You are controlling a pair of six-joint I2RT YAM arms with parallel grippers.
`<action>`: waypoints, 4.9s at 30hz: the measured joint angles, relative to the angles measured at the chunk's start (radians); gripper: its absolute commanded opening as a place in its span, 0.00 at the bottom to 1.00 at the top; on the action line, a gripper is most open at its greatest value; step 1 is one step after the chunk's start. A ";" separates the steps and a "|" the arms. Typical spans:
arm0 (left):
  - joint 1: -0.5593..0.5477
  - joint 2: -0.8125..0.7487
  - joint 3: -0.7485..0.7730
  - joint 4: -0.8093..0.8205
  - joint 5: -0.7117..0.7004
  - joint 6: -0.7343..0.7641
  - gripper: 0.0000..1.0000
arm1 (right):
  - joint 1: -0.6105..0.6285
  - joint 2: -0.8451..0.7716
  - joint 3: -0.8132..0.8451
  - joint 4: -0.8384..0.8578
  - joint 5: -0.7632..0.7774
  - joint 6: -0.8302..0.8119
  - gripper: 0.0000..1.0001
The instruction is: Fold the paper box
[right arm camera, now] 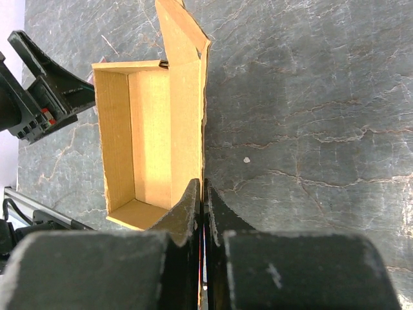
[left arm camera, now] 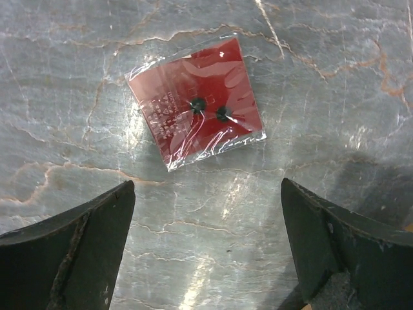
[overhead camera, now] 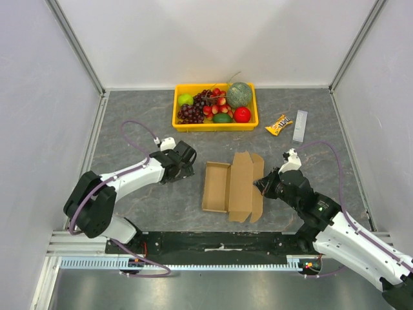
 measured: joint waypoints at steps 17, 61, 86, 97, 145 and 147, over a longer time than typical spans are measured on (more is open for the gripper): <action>0.053 0.206 0.167 -0.130 -0.031 -0.222 1.00 | 0.000 -0.003 0.000 0.000 -0.019 -0.053 0.04; 0.124 0.216 0.105 0.000 -0.008 -0.150 0.83 | 0.000 -0.003 0.000 -0.009 -0.028 -0.059 0.04; 0.129 0.173 0.057 0.042 -0.018 -0.128 0.57 | 0.000 -0.001 0.000 -0.022 -0.031 -0.059 0.04; 0.130 0.102 0.048 0.048 0.027 -0.097 0.48 | 0.000 0.005 0.000 -0.023 -0.031 -0.059 0.04; 0.126 0.230 0.133 0.066 0.071 -0.008 1.00 | 0.000 -0.003 0.000 -0.029 -0.034 -0.063 0.04; 0.121 0.235 0.138 0.060 0.063 -0.008 0.97 | 0.000 -0.004 0.000 -0.030 -0.034 -0.063 0.04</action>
